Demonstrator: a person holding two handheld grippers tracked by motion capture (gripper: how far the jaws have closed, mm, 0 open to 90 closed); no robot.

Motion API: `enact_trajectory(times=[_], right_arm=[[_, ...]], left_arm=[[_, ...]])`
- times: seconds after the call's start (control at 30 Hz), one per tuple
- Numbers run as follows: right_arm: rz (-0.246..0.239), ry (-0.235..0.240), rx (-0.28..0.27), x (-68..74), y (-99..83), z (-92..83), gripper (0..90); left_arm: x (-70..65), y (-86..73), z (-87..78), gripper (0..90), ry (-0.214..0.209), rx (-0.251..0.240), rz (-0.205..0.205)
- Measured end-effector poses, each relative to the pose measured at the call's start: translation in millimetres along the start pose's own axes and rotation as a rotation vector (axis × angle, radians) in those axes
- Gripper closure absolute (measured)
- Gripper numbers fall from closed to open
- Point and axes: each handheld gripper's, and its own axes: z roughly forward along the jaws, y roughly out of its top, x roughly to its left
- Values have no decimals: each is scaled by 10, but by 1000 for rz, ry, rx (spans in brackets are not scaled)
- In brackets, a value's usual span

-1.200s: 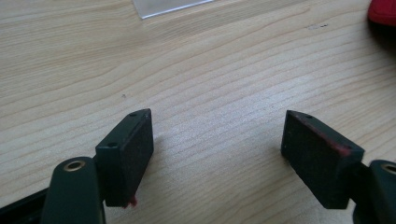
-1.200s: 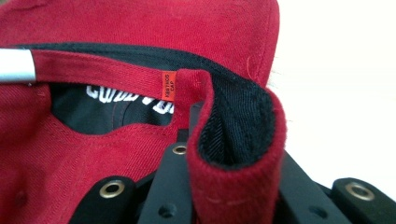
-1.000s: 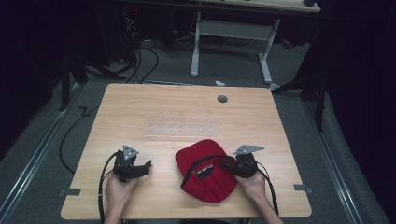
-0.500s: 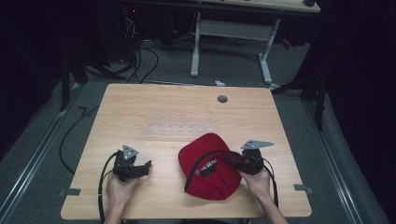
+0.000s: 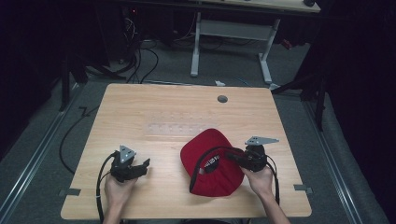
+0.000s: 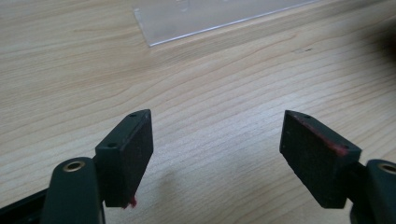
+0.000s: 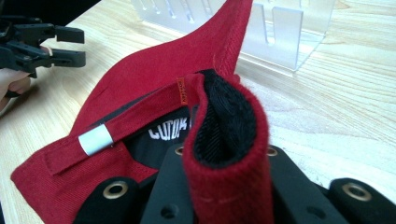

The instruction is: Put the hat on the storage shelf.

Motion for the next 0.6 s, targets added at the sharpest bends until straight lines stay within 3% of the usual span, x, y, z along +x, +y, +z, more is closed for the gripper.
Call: enact_trajectory(times=[0.3, 0.6], right_arm=[[13, 6, -17, 13, 122, -52, 852], [50, 22, -17, 11, 235, -66, 851]], left_arm=[[-229, 28, -76, 266, -95, -5, 12], [-574, -76, -78, 242, -189, 43, 79]])
